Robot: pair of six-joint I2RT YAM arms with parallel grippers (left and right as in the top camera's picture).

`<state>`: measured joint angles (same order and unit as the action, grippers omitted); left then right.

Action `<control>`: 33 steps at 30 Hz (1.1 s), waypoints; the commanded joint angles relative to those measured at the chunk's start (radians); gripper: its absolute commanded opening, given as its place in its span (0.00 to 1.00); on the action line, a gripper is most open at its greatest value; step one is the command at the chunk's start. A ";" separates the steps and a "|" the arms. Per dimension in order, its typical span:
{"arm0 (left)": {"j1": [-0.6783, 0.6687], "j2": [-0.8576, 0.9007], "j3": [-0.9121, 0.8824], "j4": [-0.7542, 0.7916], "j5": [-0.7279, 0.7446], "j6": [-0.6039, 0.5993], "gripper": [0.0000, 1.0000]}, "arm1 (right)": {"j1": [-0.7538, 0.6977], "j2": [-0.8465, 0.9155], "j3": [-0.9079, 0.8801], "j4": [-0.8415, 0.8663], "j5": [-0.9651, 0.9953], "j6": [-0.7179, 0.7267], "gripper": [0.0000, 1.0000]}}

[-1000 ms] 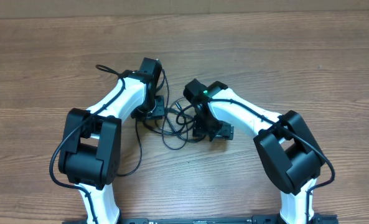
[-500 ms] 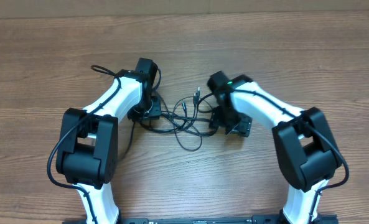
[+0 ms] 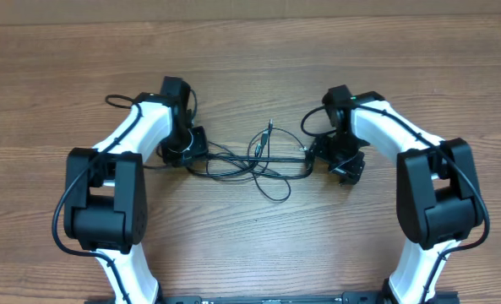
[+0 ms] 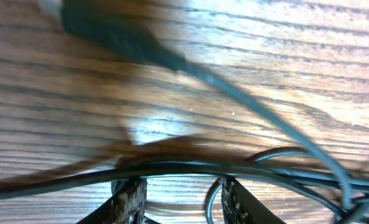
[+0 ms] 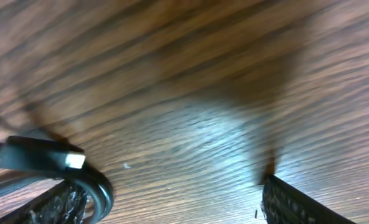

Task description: Untangle cables

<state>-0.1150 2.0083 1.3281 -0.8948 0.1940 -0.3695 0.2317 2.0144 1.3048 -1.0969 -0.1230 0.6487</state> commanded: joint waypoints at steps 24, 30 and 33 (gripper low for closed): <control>0.188 -0.068 0.158 -0.237 -0.124 0.046 0.52 | -0.254 0.082 -0.023 0.018 0.039 -0.268 0.91; 0.106 -0.135 0.174 -0.282 -0.063 0.057 0.57 | -0.240 0.061 0.077 -0.106 -0.130 -0.384 0.86; 0.055 -0.131 0.164 -0.323 -0.061 0.054 0.59 | -0.219 0.031 0.079 -0.122 -0.213 -0.446 0.87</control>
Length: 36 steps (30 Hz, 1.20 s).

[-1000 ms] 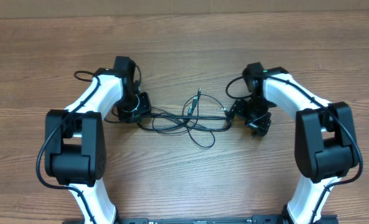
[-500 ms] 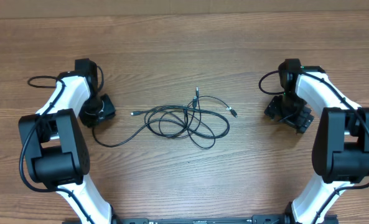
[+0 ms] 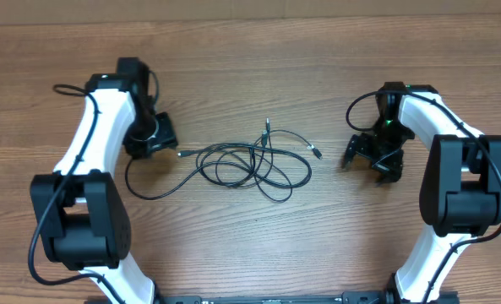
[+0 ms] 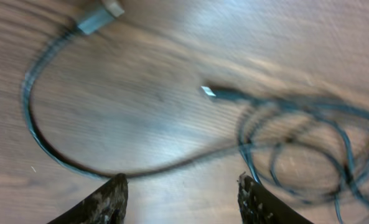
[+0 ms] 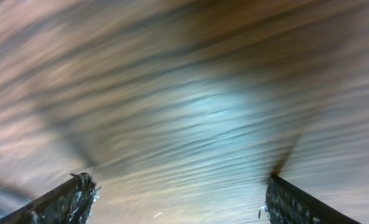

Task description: Untangle cables

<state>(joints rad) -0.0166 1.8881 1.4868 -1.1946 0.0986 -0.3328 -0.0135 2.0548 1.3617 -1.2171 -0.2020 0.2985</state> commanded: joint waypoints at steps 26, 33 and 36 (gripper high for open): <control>-0.198 -0.011 -0.405 0.404 0.022 -0.142 0.62 | 0.256 -0.016 -0.016 0.106 -0.059 -0.059 1.00; -0.169 -0.011 -0.405 0.388 0.008 -0.143 0.63 | 0.322 -0.016 -0.017 0.105 0.076 0.036 1.00; -0.165 -0.011 -0.406 0.387 -0.056 -0.143 0.63 | 0.350 -0.016 -0.031 0.109 0.181 0.123 1.00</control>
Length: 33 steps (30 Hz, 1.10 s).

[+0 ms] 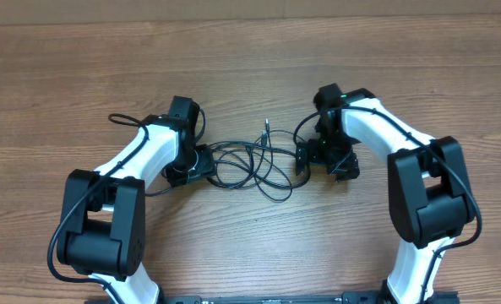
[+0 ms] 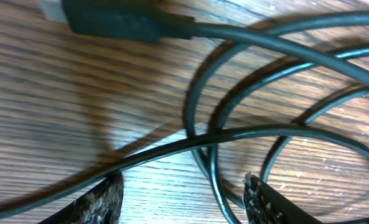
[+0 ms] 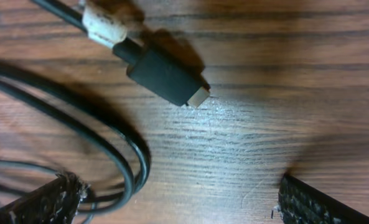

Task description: Untangle cables

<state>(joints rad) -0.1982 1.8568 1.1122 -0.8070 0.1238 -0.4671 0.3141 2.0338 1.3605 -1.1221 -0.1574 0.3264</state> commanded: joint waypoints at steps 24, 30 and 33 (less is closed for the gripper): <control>0.066 0.021 -0.211 0.145 -0.689 -0.121 0.66 | -0.010 0.005 -0.282 0.217 0.766 0.357 1.00; 0.172 0.021 -0.211 0.175 -0.662 -0.121 0.67 | -0.090 0.005 -0.282 0.232 0.784 0.354 1.00; 0.222 0.021 -0.211 0.187 -0.605 -0.120 0.67 | -0.124 0.005 -0.282 0.235 0.763 0.354 1.00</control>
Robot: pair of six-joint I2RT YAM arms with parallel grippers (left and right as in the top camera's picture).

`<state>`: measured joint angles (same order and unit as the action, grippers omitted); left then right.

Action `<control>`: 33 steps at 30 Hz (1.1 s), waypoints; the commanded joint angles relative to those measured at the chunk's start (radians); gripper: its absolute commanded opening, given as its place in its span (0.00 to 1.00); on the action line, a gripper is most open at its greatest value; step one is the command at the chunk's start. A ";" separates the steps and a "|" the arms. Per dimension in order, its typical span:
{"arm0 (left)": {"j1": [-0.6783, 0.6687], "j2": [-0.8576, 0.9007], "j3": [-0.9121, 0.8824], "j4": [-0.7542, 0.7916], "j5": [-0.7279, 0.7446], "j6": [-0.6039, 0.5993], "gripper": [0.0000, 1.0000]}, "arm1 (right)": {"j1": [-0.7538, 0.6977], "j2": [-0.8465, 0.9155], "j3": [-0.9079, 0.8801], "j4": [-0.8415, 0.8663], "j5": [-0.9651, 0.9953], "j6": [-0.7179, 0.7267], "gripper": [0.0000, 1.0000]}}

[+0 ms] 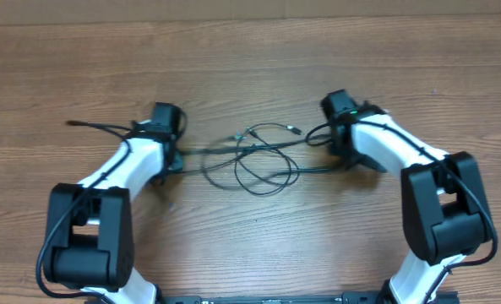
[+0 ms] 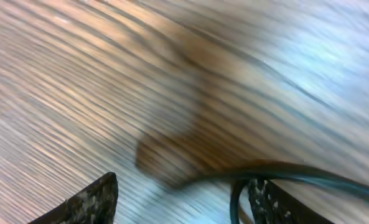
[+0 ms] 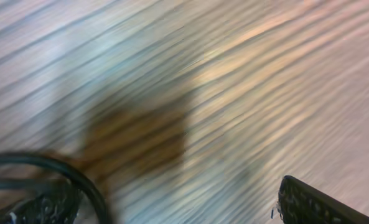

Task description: Untangle cables

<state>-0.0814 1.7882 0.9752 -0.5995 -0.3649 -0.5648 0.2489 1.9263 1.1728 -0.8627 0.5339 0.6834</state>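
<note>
The tangle of thin black cables (image 1: 258,165) lies mid-table, its loops overlapping. One strand (image 1: 195,153) runs straight left to my left gripper (image 1: 170,159). Another strand (image 1: 313,171) runs right to my right gripper (image 1: 345,152). A loose plug end (image 1: 294,129) points up-right. In the blurred left wrist view my left gripper (image 2: 184,208) has its fingers wide apart, with a cable (image 2: 290,171) curving against the right finger (image 2: 274,202). My right gripper (image 3: 178,208) is also wide apart, a cable (image 3: 72,171) bending beside its left finger (image 3: 44,208).
The bare wooden table (image 1: 250,67) stretches on all sides. The left arm's own wire (image 1: 85,127) sticks out to the left of its wrist. Both white arms (image 1: 106,181) reach in from the near edge.
My left gripper has moved left and my right gripper right, away from the tangle's middle. The tangle is now drawn out wider, with a strand running to each gripper.
Both grippers were first low at the two ends of the tangle. Then they stood far apart, open, clear of the cables. Then they were back down at the tangle's left and right sides. Now they are somewhat apart and the cables are stretched between them.
</note>
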 commanded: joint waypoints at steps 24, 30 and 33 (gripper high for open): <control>0.214 0.089 -0.076 0.094 -0.026 0.011 0.67 | -0.153 0.112 -0.094 0.132 0.051 -0.067 1.00; 0.218 0.089 -0.076 0.116 0.024 0.031 0.70 | -0.207 0.112 -0.094 0.138 -0.005 -0.067 1.00; 0.219 0.089 -0.076 0.148 0.104 0.061 0.68 | -0.223 0.112 -0.094 0.150 -0.053 -0.079 1.00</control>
<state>0.1001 1.7874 0.9565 -0.4740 -0.2726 -0.5465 0.0830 1.9396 1.1454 -0.6960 0.6006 0.6529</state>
